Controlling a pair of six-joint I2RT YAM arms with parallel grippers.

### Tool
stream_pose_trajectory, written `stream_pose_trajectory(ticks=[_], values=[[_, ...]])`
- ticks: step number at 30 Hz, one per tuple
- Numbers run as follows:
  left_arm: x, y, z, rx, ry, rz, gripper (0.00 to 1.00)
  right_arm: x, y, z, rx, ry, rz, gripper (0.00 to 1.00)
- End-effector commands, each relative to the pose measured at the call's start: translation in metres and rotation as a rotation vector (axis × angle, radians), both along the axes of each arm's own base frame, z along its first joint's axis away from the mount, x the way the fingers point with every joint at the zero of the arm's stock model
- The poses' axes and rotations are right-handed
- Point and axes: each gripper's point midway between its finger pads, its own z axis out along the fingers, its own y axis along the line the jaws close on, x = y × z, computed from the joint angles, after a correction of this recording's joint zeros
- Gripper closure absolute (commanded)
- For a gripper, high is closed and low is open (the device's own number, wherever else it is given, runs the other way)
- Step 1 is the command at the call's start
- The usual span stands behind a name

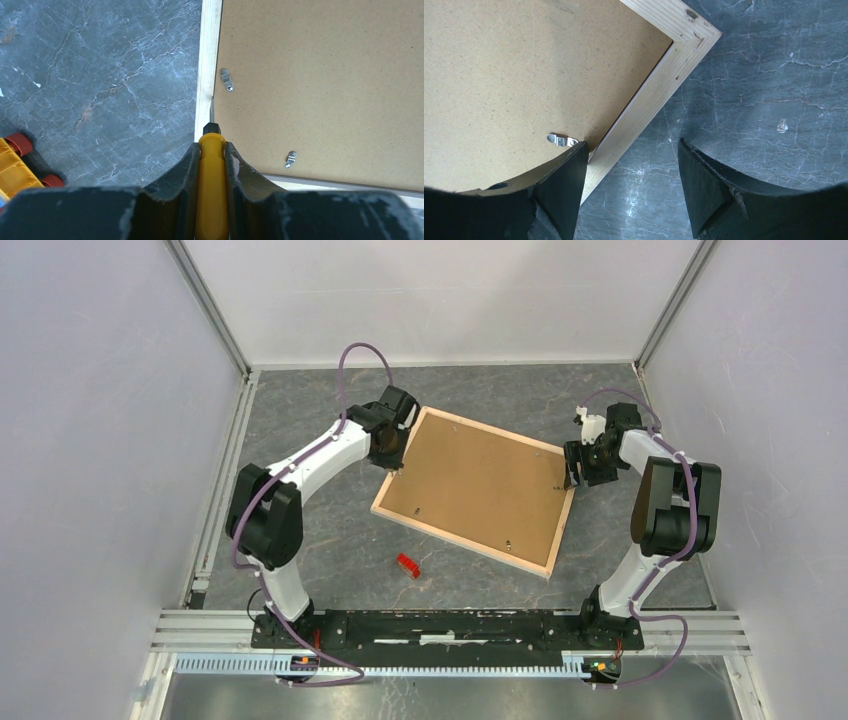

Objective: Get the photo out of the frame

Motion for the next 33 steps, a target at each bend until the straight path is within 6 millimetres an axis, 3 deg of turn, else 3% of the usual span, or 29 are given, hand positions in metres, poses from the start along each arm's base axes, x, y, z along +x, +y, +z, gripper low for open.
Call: stream_pose_trajectory(ticks=[1,6,14,33], values=[[0.017,-0.006,0.001,-0.03,-0.031,0.076,0.98,0.008,-0.004,0.003,-0.013,-0.034,-0.002,0.28],[0.018,-0.014,0.003,-0.061,-0.025,0.063,0.98,0.008,-0.004,0.003,-0.014,-0.035,-0.001,0.28],[0.024,-0.009,-0.001,-0.042,-0.04,0.092,0.98,0.008,-0.004,0.003,-0.013,-0.036,0.0,0.28],[0.036,-0.035,0.0,-0.07,-0.069,-0.005,0.98,0.009,-0.004,0.002,-0.011,-0.033,-0.004,0.28]])
